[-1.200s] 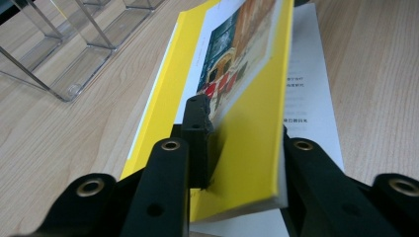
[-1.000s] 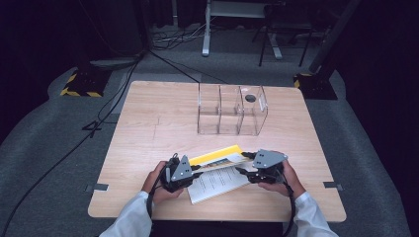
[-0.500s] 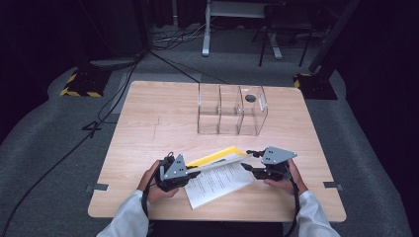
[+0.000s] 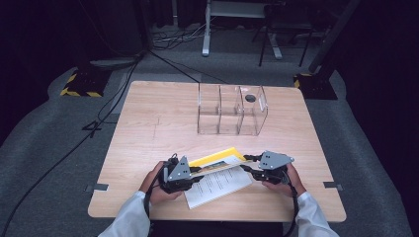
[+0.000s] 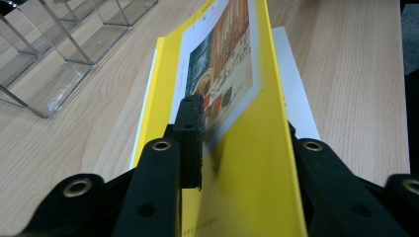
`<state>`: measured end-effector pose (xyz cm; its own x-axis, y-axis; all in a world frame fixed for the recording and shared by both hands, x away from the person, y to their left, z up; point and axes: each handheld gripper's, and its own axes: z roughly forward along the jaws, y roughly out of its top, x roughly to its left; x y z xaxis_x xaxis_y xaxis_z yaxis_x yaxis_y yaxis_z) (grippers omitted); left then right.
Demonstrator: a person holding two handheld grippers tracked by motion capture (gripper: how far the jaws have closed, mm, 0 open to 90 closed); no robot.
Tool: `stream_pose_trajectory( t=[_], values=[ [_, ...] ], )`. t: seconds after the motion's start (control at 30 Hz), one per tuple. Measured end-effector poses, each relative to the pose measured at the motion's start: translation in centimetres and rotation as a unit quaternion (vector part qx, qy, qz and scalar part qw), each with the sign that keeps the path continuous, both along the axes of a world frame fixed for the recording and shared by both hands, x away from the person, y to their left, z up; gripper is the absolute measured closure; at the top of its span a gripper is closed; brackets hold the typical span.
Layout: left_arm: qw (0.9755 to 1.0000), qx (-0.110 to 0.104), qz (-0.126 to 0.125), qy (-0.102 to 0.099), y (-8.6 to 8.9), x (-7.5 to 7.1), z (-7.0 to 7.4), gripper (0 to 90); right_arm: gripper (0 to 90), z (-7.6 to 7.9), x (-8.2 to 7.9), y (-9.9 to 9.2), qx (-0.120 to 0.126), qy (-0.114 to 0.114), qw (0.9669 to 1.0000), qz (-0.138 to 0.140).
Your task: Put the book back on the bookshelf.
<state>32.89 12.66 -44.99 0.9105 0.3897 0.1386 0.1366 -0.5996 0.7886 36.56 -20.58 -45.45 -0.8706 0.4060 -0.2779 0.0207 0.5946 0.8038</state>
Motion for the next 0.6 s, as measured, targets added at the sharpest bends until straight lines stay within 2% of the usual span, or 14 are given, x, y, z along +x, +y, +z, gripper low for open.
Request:
stream_pose_trajectory(
  t=[0.23,0.3,0.37,0.4,0.43,0.5,0.57,0.6],
  values=[
    [0.9997,0.018,0.001,-0.020,0.1,-0.3,0.6,77.5,70.4,0.4,-0.7,0.3,-0.008,-0.008,0.9997,0.020],
    [0.9996,0.016,-0.015,-0.016,0.6,-0.3,0.8,79.6,70.7,0.6,-1.1,0.2,0.002,-0.005,0.9995,0.032],
    [0.9997,0.010,-0.021,-0.011,0.9,-0.2,0.7,80.1,69.0,0.7,-1.0,0.2,0.009,-0.005,0.9993,0.035],
    [0.9996,0.010,-0.023,-0.012,1.0,-0.2,0.8,80.5,66.9,0.7,-1.0,0.2,0.013,-0.004,0.9993,0.036],
    [0.9997,0.006,-0.022,-0.011,1.1,-0.1,0.8,80.7,61.0,0.7,-0.8,0.2,0.021,0.003,0.9992,0.035],
    [0.9997,-0.006,-0.022,-0.003,1.3,0.0,0.8,80.8,52.7,0.4,-0.2,0.2,0.028,0.021,0.9987,0.037],
    [0.9996,-0.011,-0.025,0.001,1.5,0.2,0.8,80.9,45.8,-0.1,0.4,0.5,0.026,0.030,0.9990,0.022],
    [0.9996,-0.011,-0.027,0.001,1.5,0.3,0.8,80.9,47.3,-0.3,0.8,0.7,0.029,0.038,0.9986,0.023]
  ],
)
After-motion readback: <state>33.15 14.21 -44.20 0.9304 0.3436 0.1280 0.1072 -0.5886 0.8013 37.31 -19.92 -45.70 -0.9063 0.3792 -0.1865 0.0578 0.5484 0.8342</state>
